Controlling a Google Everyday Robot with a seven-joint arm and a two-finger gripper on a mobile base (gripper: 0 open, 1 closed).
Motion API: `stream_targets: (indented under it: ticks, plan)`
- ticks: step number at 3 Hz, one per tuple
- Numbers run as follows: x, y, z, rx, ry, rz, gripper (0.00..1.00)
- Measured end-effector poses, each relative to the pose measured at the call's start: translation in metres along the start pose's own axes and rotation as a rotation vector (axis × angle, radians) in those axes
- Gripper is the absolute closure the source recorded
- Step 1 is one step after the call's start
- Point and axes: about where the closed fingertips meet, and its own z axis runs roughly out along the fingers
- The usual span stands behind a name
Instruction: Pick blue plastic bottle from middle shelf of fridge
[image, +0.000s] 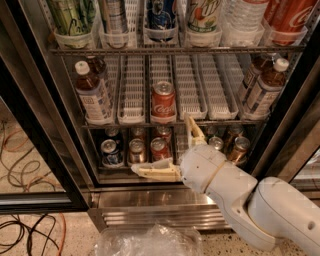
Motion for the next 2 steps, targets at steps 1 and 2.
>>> stream_targets:
  ticks: [1,2]
  plan:
    - [-0.007,0.015,0.031,-0.067,-0.040,-0.018,0.00]
    - [-0.013,0.028,0.061,-0.092,-0.086,-0.039,0.00]
